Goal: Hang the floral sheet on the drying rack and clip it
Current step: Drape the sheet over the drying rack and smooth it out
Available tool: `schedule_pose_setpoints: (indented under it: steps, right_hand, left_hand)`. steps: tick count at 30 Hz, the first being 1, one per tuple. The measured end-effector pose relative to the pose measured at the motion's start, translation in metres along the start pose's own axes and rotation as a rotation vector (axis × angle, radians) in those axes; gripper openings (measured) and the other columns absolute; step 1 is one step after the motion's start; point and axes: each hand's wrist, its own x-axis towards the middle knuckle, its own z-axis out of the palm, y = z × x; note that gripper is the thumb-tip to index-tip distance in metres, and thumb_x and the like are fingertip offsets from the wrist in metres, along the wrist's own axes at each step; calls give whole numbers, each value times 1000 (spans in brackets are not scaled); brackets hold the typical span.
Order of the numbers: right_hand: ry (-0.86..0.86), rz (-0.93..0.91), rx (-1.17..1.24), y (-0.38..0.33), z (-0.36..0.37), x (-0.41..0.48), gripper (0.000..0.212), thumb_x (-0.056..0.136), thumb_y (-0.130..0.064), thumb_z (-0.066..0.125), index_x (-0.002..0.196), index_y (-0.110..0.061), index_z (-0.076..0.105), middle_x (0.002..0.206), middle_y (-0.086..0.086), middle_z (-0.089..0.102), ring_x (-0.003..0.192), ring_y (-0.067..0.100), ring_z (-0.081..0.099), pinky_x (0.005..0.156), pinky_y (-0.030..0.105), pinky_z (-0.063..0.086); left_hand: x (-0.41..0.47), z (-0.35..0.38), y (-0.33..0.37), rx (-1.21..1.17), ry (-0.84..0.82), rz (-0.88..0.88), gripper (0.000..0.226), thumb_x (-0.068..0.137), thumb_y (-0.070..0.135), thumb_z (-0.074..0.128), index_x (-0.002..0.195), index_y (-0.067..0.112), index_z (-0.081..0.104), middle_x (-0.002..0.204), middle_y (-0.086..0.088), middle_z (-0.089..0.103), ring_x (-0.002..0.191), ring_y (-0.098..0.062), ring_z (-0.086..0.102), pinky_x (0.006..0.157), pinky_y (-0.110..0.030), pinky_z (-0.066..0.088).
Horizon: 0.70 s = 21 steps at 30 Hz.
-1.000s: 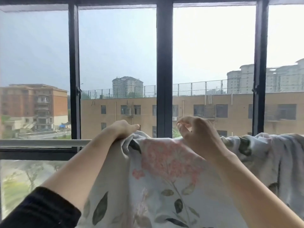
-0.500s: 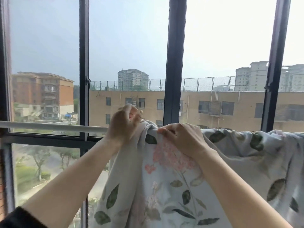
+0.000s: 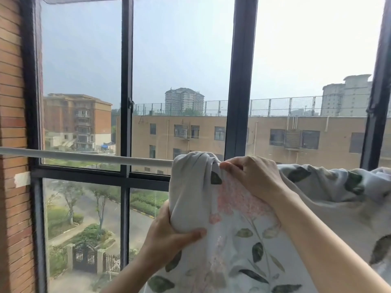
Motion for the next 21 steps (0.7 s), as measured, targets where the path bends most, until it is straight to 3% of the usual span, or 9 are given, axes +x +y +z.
schedule_pose_setpoints:
  steps: [3,5,9,11,13,15,17,19,21]
  right_hand:
    - [-4,3,-4,3,-2,-2,47,88,-69,30,107,-47,67,99,-15,72,94,14,61,71,30,37]
    - [-9,-1,-7,5,-4,-3,49,87,-70,29,107,-47,67,99,-14,72,94,16,62,73,30,40]
    - [-2,-3,-9,8,-4,-3,51,87,-70,27,108,-47,67,98,-13,72,92,17,62,74,31,42]
    - [4,-13,-5,6,-4,-3,52,86,-71,27,108,-47,67,97,-12,72,91,17,62,74,31,43]
    - [13,-22,0,2,-5,-4,53,86,-72,26,108,-47,67,94,-10,72,88,18,62,73,32,43]
    - [19,-19,3,-2,-6,-5,53,86,-71,26,106,-45,68,90,-9,72,85,19,62,69,31,40]
    - [45,21,0,-2,-7,-5,51,90,-67,29,99,-39,71,84,-7,71,82,21,62,66,31,36]
    - [124,120,-21,3,-7,-5,49,95,-57,34,87,-26,72,77,-3,68,80,26,62,64,31,33]
    - [174,261,-49,12,-7,-1,45,98,-46,39,86,-17,71,85,6,70,86,31,62,65,32,32]
  left_hand:
    - [1,-1,-5,80,27,60,38,59,40,80,84,17,64,77,-5,68,70,-21,67,61,-47,56]
    - [2,-10,1,35,22,72,33,67,39,77,75,9,67,71,-13,68,65,-28,67,61,-52,55]
    - [11,-55,42,10,72,200,27,70,41,79,75,16,71,69,-8,69,61,-16,63,57,-30,51]
    - [25,-80,70,45,94,294,15,69,40,73,82,32,75,77,0,73,70,-12,64,65,-29,53]
    - [49,-98,97,93,113,360,10,70,35,75,80,36,75,77,8,73,73,-11,63,70,-30,52]
    - [75,-104,121,184,177,380,23,68,42,79,69,20,71,66,5,66,65,-13,56,64,-30,47]
    - [101,-101,130,314,225,353,46,73,45,76,51,13,53,53,5,51,54,-11,44,52,-27,35]
    - [121,-90,121,542,193,210,48,82,50,64,54,18,42,59,0,48,57,-15,42,51,-30,29]
    - [132,-77,103,785,101,50,51,84,64,51,66,16,49,72,-4,55,66,-20,50,56,-30,33]
